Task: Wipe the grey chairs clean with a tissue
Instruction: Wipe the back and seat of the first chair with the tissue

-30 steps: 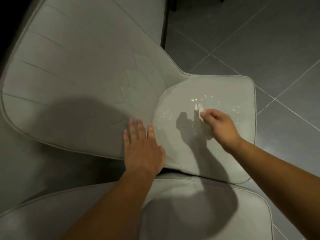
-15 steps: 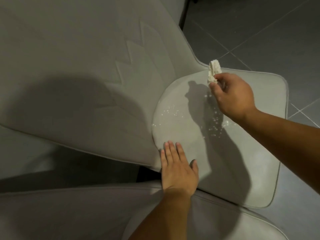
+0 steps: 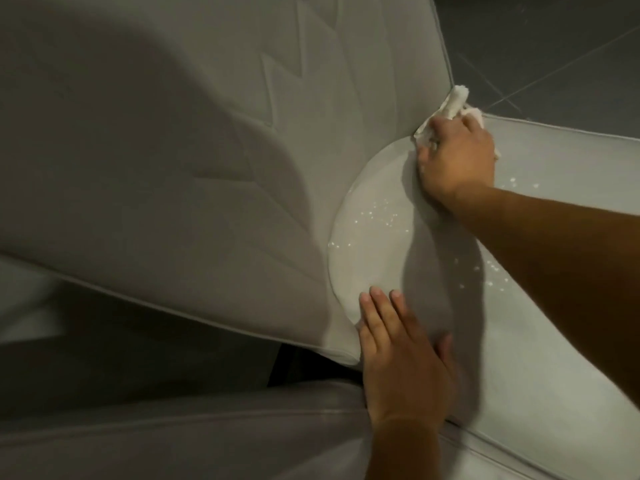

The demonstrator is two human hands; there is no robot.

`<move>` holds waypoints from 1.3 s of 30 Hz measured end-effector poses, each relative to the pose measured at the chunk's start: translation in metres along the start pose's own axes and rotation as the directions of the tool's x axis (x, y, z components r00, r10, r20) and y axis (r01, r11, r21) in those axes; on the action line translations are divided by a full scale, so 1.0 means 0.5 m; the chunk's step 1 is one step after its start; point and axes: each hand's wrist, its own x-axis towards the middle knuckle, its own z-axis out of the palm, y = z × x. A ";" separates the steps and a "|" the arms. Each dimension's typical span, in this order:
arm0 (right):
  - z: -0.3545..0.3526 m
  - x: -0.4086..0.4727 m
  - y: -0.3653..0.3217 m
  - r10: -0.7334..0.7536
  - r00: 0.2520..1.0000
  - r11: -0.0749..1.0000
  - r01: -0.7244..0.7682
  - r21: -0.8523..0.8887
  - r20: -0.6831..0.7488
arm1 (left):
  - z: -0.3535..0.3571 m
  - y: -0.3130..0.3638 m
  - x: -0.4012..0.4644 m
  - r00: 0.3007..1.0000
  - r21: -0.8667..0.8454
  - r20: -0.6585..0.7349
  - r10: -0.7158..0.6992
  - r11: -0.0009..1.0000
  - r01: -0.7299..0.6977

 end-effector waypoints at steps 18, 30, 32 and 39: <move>-0.025 -0.236 -0.098 -0.637 0.468 0.761 0.512 0.399 0.613 | -0.032 -0.005 -0.072 0.997 0.043 0.065 0.051 0.998 -0.054; -0.103 0.005 -0.044 -0.165 0.967 0.892 0.061 0.449 0.195 | 0.066 -0.039 -0.183 0.947 0.046 -0.075 0.313 0.950 -0.310; -0.046 -0.007 -0.050 -0.213 0.929 0.933 0.102 0.345 0.301 | 0.080 -0.039 -0.180 0.942 -0.010 -0.091 0.324 0.945 -0.326; 0.077 -0.122 -0.103 -0.276 0.912 0.954 0.297 -0.026 0.305 | 0.097 -0.055 -0.171 0.923 0.053 -0.121 0.366 0.930 -0.363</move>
